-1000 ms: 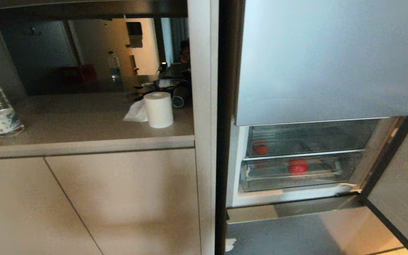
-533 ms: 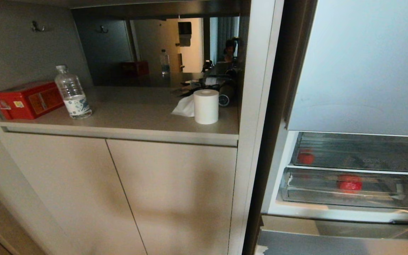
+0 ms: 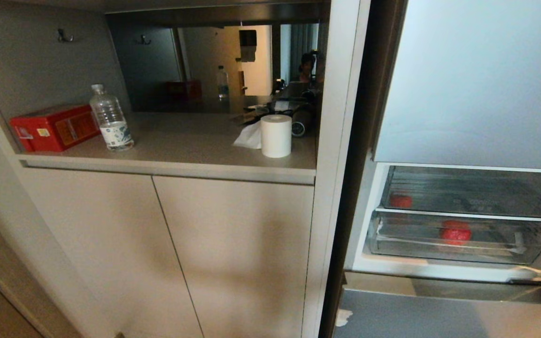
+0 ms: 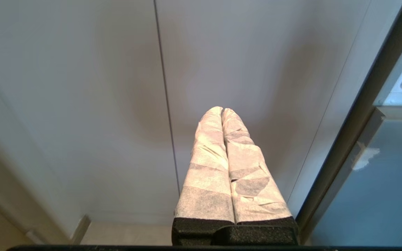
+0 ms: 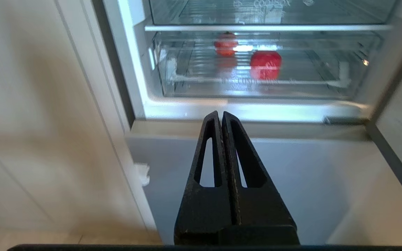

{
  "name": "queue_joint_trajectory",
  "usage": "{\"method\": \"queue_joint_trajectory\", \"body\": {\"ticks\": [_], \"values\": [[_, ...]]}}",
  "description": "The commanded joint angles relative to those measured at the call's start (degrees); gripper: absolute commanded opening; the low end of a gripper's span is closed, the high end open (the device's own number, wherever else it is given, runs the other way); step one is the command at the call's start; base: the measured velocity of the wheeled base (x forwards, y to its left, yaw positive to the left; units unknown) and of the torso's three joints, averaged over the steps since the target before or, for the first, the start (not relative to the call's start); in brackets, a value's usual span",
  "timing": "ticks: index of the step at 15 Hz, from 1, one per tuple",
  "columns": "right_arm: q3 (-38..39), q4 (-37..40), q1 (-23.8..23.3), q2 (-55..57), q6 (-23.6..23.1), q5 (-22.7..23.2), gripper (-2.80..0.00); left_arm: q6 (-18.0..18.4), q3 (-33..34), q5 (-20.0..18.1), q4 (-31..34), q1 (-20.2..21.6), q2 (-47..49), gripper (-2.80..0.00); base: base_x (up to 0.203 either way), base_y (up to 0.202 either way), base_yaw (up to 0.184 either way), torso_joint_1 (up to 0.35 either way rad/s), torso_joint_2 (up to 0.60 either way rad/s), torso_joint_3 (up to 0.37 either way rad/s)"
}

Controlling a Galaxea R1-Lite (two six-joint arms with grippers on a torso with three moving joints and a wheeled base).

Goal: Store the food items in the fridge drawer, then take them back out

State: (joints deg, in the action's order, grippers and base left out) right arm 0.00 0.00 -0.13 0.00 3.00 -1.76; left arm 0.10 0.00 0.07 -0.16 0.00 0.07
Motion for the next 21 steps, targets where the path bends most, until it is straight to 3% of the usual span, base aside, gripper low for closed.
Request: {"method": "queue_joint_trajectory", "body": {"ticks": [1, 6, 11, 21], "values": [[0.0, 0.1, 0.0, 0.1, 0.0, 0.0, -2.80, 0.1, 0.1, 0.0, 0.0, 0.0, 0.0, -2.80, -0.197, 0.000, 0.004, 0.003, 0.01, 0.005], [0.0, 0.0, 0.0, 0.1, 0.0, 0.0, -2.80, 0.1, 0.1, 0.0, 0.0, 0.0, 0.0, -2.80, -0.176, 0.000, 0.002, -0.001, 0.00, 0.001], [0.0, 0.1, 0.0, 0.1, -0.1, 0.0, -2.80, 0.0, 0.1, 0.0, 0.0, 0.0, 0.0, -2.80, 0.000, 0.000, 0.000, -0.008, 0.01, 0.007], [0.0, 0.0, 0.0, 0.1, -0.1, 0.0, -2.80, 0.0, 0.1, 0.0, 0.0, 0.0, 0.0, -2.80, 0.000, 0.000, 0.000, -0.150, 0.32, 0.160]]}}
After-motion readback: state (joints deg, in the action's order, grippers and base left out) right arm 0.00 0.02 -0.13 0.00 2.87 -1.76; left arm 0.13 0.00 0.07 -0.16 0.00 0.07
